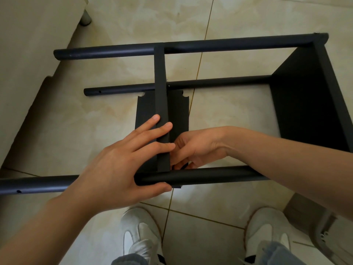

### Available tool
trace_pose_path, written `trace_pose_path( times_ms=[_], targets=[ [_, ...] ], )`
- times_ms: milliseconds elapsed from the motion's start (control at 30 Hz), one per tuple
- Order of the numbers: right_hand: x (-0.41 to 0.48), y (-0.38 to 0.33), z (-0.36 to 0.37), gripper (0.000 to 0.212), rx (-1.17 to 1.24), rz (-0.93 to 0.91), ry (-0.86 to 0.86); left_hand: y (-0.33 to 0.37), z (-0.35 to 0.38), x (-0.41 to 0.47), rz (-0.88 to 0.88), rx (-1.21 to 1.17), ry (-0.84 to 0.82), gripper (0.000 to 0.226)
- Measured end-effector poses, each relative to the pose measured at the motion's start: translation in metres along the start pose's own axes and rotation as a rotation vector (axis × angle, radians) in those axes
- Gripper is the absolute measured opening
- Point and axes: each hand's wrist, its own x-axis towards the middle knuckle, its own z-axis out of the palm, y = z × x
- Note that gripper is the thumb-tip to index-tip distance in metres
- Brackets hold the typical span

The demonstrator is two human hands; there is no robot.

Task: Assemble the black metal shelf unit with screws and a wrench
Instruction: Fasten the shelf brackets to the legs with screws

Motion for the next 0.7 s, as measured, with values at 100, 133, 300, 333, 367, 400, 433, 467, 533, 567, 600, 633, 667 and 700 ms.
trace_pose_path(
  times_ms=[100, 133, 300, 333, 367, 400, 433, 467, 533, 567, 600, 633, 667, 700],
  targets=[
    [0.0004, 0.0000, -0.0003, 0.015, 0.001, 0.002, 0.001, -0.0001, -0.0001, 0.0000, -0.003, 0.000, -0.002, 0.066],
    [0.0004, 0.0000, -0.0004, 0.014, 0.000, 0.007, 0.002, 0.0000, -0.0002, 0.0000, -0.003, 0.001, -0.003, 0.066],
    [0.0015, -0.0020, 0.0011, 0.012, -0.043, 0.034, 0.005, 0.0000, -0.0007, -0.0003, -0.005, -0.016, -0.002, 0.064],
    [0.0020, -0.0021, 0.0020, 0.012, -0.047, 0.038, 0.006, 0.0001, -0.0008, -0.0003, -0.007, -0.018, -0.002, 0.064],
    [0.0024, -0.0019, 0.0027, 0.012, -0.049, 0.041, 0.006, 0.0000, -0.0008, -0.0004, -0.008, -0.019, -0.003, 0.065],
    [0.0027, -0.0017, 0.0030, 0.013, -0.050, 0.041, 0.007, 0.0000, -0.0008, -0.0004, -0.009, -0.018, -0.005, 0.065],
    [0.0028, -0.0016, 0.0030, 0.013, -0.049, 0.039, 0.007, -0.0001, -0.0008, -0.0006, -0.009, -0.017, -0.006, 0.065],
    [0.0024, -0.0017, 0.0027, 0.012, -0.046, 0.037, 0.007, 0.0000, -0.0008, -0.0007, -0.011, -0.015, -0.007, 0.065],
    [0.0007, -0.0022, 0.0010, 0.011, -0.038, 0.029, 0.005, 0.0001, -0.0006, -0.0005, -0.010, -0.005, -0.003, 0.065],
    [-0.0006, -0.0026, -0.0001, 0.012, -0.038, 0.023, 0.000, 0.0002, -0.0004, -0.0001, -0.008, 0.003, -0.001, 0.064],
    [-0.0017, -0.0028, -0.0008, 0.013, -0.038, 0.017, -0.008, 0.0003, -0.0002, 0.0002, -0.007, 0.011, 0.000, 0.065],
    [-0.0023, -0.0030, -0.0013, 0.015, -0.036, 0.014, -0.016, 0.0004, -0.0002, 0.0003, -0.008, 0.016, -0.002, 0.065],
    [-0.0024, -0.0028, -0.0013, 0.016, -0.032, 0.015, -0.020, 0.0004, -0.0003, 0.0003, -0.010, 0.018, -0.006, 0.065],
    [-0.0021, -0.0024, -0.0013, 0.016, -0.028, 0.018, -0.019, 0.0003, -0.0004, 0.0003, -0.012, 0.019, -0.009, 0.065]
  ],
)
